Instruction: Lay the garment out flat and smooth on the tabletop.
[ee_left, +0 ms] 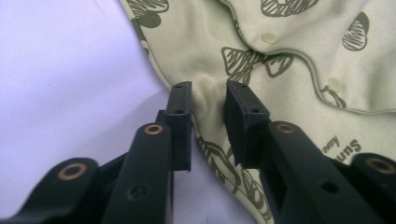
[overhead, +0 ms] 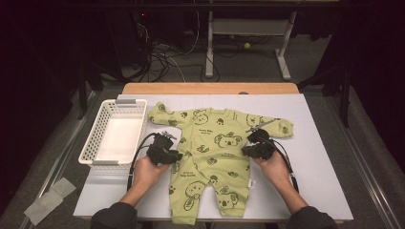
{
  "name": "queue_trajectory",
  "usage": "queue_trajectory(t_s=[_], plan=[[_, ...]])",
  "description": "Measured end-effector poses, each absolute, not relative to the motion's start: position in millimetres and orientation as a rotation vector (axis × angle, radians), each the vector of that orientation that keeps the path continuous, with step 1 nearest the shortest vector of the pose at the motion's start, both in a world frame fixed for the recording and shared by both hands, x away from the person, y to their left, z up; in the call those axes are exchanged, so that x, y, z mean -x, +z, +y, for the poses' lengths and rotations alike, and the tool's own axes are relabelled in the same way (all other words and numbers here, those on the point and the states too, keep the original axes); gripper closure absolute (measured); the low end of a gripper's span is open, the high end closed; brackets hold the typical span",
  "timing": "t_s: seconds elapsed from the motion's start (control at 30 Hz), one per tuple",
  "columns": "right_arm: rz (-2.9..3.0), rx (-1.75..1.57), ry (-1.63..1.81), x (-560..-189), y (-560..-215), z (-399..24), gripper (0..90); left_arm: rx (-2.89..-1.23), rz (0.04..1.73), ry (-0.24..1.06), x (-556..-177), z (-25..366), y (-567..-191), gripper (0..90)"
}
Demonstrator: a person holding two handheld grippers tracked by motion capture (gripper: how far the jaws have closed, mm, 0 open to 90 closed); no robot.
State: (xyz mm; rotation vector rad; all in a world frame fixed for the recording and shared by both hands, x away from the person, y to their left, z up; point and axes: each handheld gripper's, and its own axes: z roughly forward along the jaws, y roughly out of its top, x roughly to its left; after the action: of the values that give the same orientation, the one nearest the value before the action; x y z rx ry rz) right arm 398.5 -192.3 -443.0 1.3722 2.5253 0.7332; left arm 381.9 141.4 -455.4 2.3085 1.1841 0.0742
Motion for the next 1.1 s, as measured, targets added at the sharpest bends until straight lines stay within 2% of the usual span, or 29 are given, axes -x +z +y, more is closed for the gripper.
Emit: queue_trajectory(t_s=[0.17,0.5,0.57,0.63,0.73,0.8,1.1], plan=[[2.497,-1.358,0.691,-403,-441,-198,88.8,-2.289,1.166,0.016,-385,139,-456,77.2],[2.413,-1.409,0.636,-422,-438,-211,88.7,-2.307,1.121,0.002,-390,120,-455,78.1],[2.409,-1.424,0.650,-424,-437,-212,85.6,-2.311,1.111,0.005,-388,118,-455,77.7],[2.404,-1.428,0.652,-422,-436,-212,76.1,-2.312,1.105,0.005,-385,119,-452,70.8],[2.398,-1.413,0.695,-409,-430,-214,69.1,-2.332,1.090,0.038,-374,122,-445,59.1],[2.404,-1.401,0.710,-399,-426,-217,66.7,-2.333,1.082,0.052,-365,125,-442,55.2],[2.500,-1.391,0.740,-351,-440,-224,61.8,-2.364,1.056,0.024,-337,124,-454,53.3]])
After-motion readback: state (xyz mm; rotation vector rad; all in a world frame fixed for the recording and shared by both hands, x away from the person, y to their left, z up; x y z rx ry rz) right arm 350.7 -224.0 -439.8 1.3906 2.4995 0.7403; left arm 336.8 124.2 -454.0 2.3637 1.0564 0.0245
